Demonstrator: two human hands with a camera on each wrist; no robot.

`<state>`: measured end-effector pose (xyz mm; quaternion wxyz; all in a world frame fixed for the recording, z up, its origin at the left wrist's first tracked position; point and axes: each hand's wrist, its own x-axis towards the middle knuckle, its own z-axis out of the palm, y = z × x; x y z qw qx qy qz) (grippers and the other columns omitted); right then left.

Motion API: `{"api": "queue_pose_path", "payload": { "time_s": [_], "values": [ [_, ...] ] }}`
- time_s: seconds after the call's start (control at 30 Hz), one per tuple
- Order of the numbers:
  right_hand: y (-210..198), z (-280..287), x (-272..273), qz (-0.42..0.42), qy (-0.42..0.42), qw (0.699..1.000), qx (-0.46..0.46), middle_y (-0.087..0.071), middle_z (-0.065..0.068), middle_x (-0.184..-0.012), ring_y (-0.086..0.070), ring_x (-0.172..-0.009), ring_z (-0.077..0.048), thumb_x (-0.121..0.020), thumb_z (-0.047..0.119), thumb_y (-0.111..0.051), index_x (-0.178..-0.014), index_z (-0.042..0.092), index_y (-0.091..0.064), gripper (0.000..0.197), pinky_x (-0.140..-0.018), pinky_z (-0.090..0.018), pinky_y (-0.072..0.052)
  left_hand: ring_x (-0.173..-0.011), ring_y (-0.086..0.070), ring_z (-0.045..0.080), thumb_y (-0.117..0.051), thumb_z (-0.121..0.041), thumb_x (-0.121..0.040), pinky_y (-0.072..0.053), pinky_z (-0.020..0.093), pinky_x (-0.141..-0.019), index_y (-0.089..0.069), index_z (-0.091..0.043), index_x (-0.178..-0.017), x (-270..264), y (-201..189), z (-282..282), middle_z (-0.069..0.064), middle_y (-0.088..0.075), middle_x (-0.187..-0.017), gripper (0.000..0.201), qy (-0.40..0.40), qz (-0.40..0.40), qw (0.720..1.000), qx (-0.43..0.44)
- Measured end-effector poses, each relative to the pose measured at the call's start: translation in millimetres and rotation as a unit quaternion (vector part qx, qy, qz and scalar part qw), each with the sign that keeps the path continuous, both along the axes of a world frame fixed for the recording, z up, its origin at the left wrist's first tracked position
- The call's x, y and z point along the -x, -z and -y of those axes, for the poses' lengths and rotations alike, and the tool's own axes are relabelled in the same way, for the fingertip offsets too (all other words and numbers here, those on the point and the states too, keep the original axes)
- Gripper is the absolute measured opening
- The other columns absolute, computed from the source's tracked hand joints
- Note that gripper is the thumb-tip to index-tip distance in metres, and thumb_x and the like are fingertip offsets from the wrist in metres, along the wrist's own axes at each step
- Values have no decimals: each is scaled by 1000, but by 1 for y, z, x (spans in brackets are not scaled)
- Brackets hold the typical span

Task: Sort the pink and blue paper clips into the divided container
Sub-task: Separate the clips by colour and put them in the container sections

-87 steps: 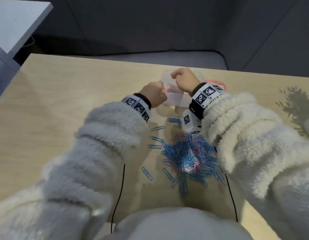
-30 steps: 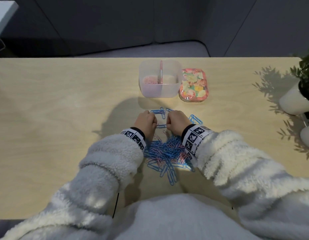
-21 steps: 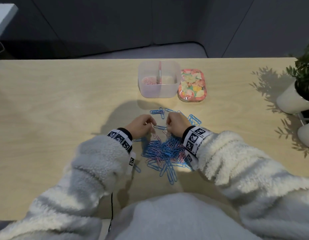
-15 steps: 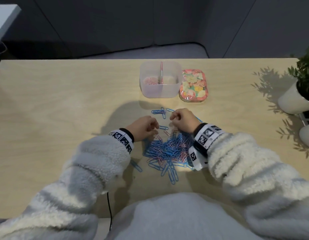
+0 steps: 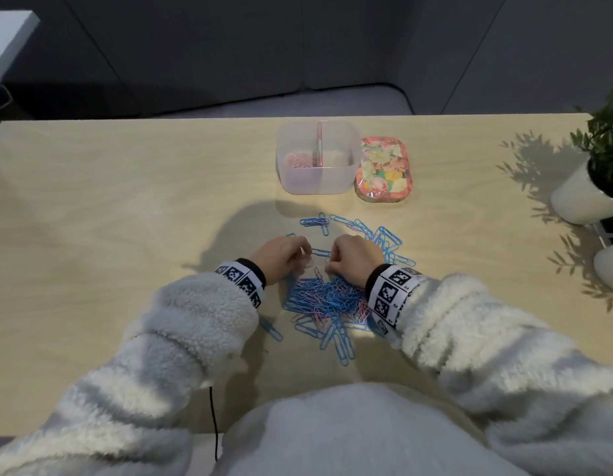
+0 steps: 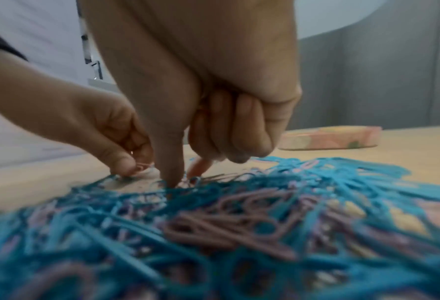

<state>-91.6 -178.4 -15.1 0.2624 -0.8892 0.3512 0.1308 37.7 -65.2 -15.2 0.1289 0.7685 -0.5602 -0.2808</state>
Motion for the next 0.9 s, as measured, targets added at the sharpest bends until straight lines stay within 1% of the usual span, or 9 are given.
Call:
{"api": "queue_pose_path", "payload": {
  "time_s": [0.13,0.23,0.33,0.43,0.57,0.67,0.77,0.83,0.9],
  "values": [
    [2,5,-5,-14,-27,996,-80,-69,-7,-76,-65,-79,-25,-80,18,-61,-60,16,-61,20,-70,-31,-49,-87,-51,18,-50,-11,-90,-40,28,-80,-62,-6,-101,0,-1,4,10,-62,-97,17,-98,-128,987,-4],
    [-10,21,-1,75,33,981,-176,-64,-8,-67,-54,-57,-18,-85,11,-55,-60,12,-58,26,-56,-25,-43,-74,-48,17,-46,-8,-90,-40,29,-71,-54,-16,-77,1,-3,10,2,-54,-76,17,-176,-244,953,27],
    [-21,42,13,177,188,895,-363,-47,0,-50,-32,-36,-9,-90,10,-49,-63,11,-51,27,-35,-16,-24,-59,-44,10,-46,-10,-94,-38,16,-56,-46,-18,-71,5,-3,11,-1,-48,-66,24,-210,-314,924,60],
    [-23,54,23,209,266,827,-449,-54,-3,-61,-42,-34,-5,-89,1,-46,-71,8,-52,20,-33,-14,-26,-54,-52,-1,-41,-9,-97,-41,11,-55,-49,-18,-80,9,2,13,-1,-53,-67,21,-168,-296,940,31],
    [-16,51,21,206,239,852,-418,-53,-2,-57,-44,-32,-7,-87,-2,-44,-84,7,-61,20,-34,-14,-25,-75,-52,13,-42,-11,-95,-41,24,-69,-56,-8,-102,14,0,15,1,-58,-89,17,-43,-141,988,-43],
    [-7,48,15,170,137,926,-307,-49,1,-50,-39,-32,-1,-87,9,-58,-78,9,-62,10,-37,-16,-29,-82,-50,18,-55,-17,-90,-42,30,-78,-57,-7,-104,18,-1,13,6,-54,-95,18,37,-59,996,-52],
    [2,44,11,93,-27,988,-120,-57,3,-66,-54,-56,-3,-78,15,-68,-78,18,-63,6,-60,-25,-43,-93,-55,26,-57,-17,-89,-39,29,-81,-58,-6,-105,19,2,15,13,-54,-107,19,72,-6,995,-63],
    [2,41,11,39,-92,994,-46,-62,2,-83,-56,-78,-13,-78,18,-67,-84,17,-65,7,-75,-31,-47,-97,-55,30,-56,-15,-89,-39,31,-82,-60,-4,-104,21,3,17,16,-54,-109,19,79,6,994,-70],
    [1,38,9,7,-120,992,-29,-61,1,-91,-52,-86,-15,-81,18,-63,-89,14,-65,9,-79,-31,-44,-94,-55,29,-56,-14,-89,-38,28,-80,-61,-3,-101,20,1,19,15,-54,-104,17,66,-9,996,-65]
  ]
}}
